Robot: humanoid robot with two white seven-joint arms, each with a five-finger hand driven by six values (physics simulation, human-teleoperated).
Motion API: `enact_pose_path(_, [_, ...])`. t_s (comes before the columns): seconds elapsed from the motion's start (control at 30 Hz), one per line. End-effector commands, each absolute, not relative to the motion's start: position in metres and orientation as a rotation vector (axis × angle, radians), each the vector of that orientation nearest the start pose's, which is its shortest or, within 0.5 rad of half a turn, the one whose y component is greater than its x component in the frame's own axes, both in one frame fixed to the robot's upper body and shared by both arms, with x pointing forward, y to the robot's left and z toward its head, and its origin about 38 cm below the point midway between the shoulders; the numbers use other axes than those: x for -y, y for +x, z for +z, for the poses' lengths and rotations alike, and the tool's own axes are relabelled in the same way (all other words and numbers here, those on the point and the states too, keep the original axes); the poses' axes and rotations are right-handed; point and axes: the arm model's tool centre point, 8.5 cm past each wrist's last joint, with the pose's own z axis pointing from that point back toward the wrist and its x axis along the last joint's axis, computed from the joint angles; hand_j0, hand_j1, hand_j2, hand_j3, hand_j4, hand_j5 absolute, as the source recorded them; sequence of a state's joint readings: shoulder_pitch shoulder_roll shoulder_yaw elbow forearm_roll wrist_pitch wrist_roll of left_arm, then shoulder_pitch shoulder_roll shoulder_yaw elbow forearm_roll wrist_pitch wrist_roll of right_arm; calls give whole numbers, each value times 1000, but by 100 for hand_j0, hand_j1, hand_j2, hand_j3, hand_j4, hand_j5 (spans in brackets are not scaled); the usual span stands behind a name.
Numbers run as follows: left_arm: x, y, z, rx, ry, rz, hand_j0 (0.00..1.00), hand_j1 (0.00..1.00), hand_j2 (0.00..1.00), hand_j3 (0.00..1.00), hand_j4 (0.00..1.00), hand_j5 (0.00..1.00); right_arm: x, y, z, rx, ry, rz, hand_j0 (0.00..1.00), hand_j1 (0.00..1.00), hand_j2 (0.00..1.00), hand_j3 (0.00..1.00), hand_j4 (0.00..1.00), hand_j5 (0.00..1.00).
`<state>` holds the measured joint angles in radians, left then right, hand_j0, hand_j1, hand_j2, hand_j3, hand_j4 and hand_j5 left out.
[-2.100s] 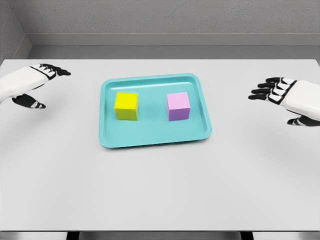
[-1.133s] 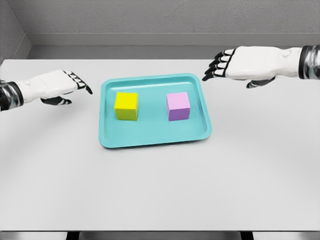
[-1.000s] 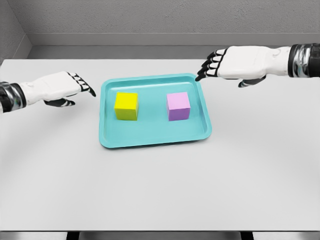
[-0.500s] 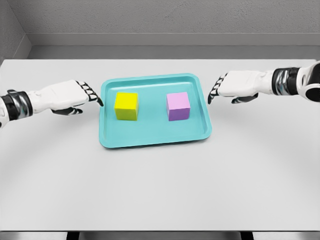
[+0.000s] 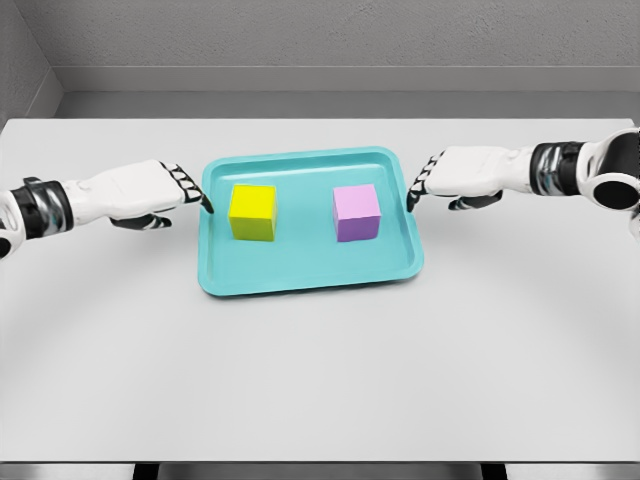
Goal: Push two cubes
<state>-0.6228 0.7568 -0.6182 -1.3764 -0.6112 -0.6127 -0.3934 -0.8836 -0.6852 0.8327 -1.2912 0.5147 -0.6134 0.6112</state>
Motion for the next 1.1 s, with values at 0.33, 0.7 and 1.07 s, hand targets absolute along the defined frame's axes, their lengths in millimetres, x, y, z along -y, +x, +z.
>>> enact_pose_path(0.33, [-286,449,186,1400,510,-2136,72,72,72,72,72,72,245,486,201,-1675,549,-3193,68,68,68,68,68,68])
enact_pose_path(0.7, [-265,450,182,1422,468,-2151,72,72,72,72,72,72,227,488,194,-1674,519,-3180,68,68,68,68,68,68])
enact_pose_path(1.07, [-247,451,182,1438,444,-2171,72,72,72,72,72,72,212,491,185,-1667,490,-3184,68,68,68,68,68,68])
